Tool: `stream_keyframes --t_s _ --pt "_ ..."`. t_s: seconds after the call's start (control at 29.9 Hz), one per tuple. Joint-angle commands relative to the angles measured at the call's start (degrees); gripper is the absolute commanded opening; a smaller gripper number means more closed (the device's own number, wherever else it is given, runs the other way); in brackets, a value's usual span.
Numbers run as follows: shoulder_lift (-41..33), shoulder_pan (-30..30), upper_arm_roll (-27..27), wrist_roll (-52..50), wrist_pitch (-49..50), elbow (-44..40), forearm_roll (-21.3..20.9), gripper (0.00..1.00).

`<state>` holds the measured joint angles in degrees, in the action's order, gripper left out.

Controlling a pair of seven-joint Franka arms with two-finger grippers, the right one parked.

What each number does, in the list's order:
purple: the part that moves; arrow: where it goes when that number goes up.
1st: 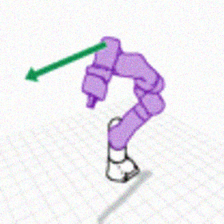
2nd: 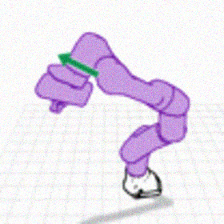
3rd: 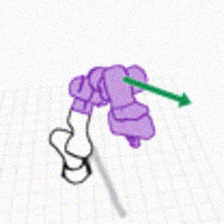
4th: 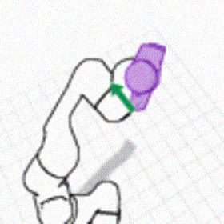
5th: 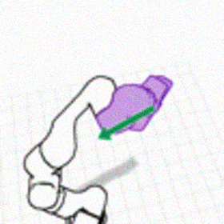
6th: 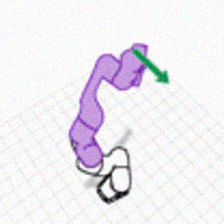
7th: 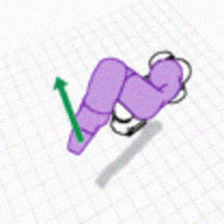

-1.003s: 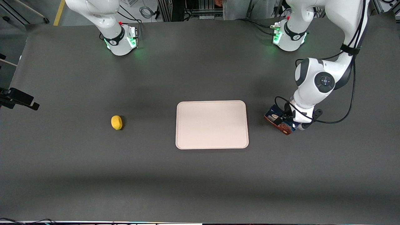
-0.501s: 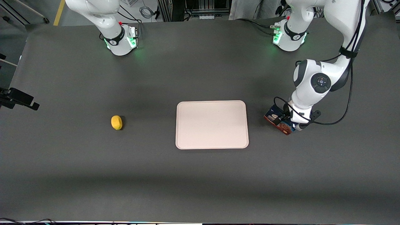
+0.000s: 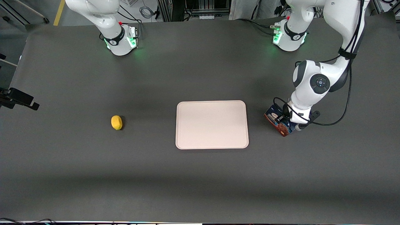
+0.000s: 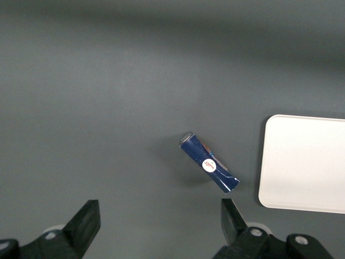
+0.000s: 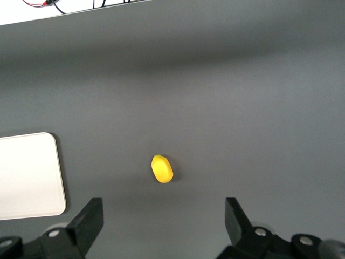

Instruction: Place cookie box on tray

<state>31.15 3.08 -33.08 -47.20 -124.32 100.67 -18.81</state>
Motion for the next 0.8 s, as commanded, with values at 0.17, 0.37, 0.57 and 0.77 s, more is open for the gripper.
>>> stream_keyframes --t_s 0.17,0.37,0.57,0.77 --pt "1.2 0.4 -0.4 -2.5 -4.8 2.5 -2.0 0.21" --pt "1.5 0.6 -0.4 -2.7 -4.9 2.9 -4.7 0.22" --pt "2.3 0.6 -0.4 -5.7 -5.0 3.0 -7.7 0.28" --pt "3.4 0.3 -0.4 -5.6 -5.7 3.0 -8.3 1.0"
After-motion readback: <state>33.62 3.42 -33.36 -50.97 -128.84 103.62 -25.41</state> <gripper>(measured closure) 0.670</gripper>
